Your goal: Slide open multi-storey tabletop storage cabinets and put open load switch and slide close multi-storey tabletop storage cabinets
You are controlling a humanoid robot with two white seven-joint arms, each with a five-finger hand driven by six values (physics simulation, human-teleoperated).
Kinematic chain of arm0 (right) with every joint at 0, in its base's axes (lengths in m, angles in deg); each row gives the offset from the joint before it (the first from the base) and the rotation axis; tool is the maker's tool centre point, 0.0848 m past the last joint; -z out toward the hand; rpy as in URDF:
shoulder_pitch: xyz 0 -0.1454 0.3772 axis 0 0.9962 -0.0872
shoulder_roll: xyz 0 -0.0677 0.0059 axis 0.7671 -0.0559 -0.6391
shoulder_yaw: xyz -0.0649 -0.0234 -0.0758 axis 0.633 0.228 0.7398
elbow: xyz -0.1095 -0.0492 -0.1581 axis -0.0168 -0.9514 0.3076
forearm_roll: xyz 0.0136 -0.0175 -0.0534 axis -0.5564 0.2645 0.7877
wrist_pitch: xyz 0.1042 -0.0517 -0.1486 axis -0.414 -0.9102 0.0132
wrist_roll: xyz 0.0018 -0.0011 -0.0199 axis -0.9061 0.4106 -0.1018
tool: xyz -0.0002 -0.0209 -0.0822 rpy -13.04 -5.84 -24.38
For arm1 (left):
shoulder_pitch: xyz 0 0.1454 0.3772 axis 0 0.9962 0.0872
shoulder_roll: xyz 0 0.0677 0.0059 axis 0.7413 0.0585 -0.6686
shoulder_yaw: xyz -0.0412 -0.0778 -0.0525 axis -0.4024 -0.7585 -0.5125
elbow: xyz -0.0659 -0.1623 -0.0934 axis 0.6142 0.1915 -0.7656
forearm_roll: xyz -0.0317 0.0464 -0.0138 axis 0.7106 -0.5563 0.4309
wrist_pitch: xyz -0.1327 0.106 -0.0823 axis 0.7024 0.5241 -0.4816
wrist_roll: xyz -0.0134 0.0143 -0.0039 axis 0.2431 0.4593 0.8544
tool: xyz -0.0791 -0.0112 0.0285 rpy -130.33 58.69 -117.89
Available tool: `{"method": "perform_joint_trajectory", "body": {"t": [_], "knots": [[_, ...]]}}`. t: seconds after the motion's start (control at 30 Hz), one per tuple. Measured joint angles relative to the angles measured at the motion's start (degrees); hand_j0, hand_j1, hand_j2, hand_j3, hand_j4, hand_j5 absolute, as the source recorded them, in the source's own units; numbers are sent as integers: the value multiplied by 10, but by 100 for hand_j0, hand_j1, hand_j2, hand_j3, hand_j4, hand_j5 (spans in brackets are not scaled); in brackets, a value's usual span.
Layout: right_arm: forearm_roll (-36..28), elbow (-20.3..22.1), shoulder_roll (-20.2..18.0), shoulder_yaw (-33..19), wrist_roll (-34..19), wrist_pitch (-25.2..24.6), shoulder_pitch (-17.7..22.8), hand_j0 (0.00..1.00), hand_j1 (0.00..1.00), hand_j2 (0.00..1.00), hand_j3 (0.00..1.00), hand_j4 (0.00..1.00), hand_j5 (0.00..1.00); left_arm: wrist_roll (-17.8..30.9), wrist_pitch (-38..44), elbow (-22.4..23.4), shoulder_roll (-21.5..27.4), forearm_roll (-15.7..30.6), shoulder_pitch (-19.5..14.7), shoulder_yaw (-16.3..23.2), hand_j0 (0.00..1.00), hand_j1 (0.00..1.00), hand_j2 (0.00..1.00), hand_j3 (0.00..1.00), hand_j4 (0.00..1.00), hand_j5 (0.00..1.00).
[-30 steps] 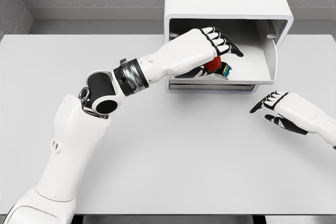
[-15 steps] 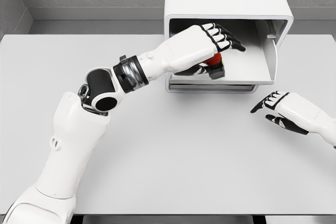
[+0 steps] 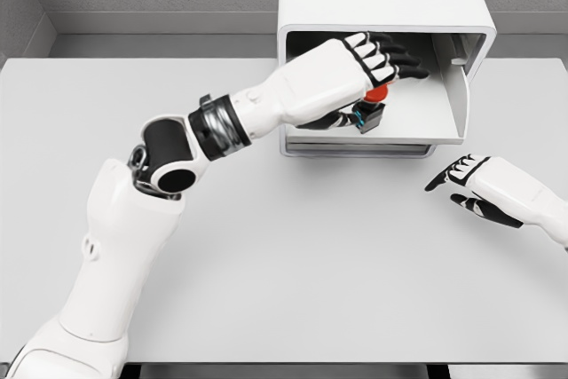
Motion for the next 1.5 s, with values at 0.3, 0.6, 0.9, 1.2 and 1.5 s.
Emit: {"method": "perform_joint_trajectory", "body": {"t": [0.3, 0.6, 0.9, 1.2, 1.5], "knots": [[-1, 43, 0, 1, 0, 0, 7, 61, 61, 61, 61, 61, 61, -1, -1, -74, 202, 225, 218, -156, 100, 100, 100, 100, 100, 100], [-1, 88, 1, 2, 0, 0, 7, 61, 61, 61, 61, 61, 61, -1, 0, -10, 271, 232, 342, -371, 100, 100, 100, 100, 100, 100], [-1, 93, 3, 2, 1, 0, -9, 61, 61, 61, 61, 61, 61, 0, 0, 19, 269, 175, 328, -362, 100, 100, 100, 100, 100, 100], [-3, 77, 7, 4, 1, 0, -38, 61, 61, 61, 61, 61, 61, 0, 0, 20, 268, 173, 328, -362, 100, 100, 100, 100, 100, 100], [1, 63, 21, 7, 0, 0, -54, 61, 61, 61, 61, 61, 61, 0, 0, 20, 268, 173, 328, -362, 100, 100, 100, 100, 100, 100]]}}
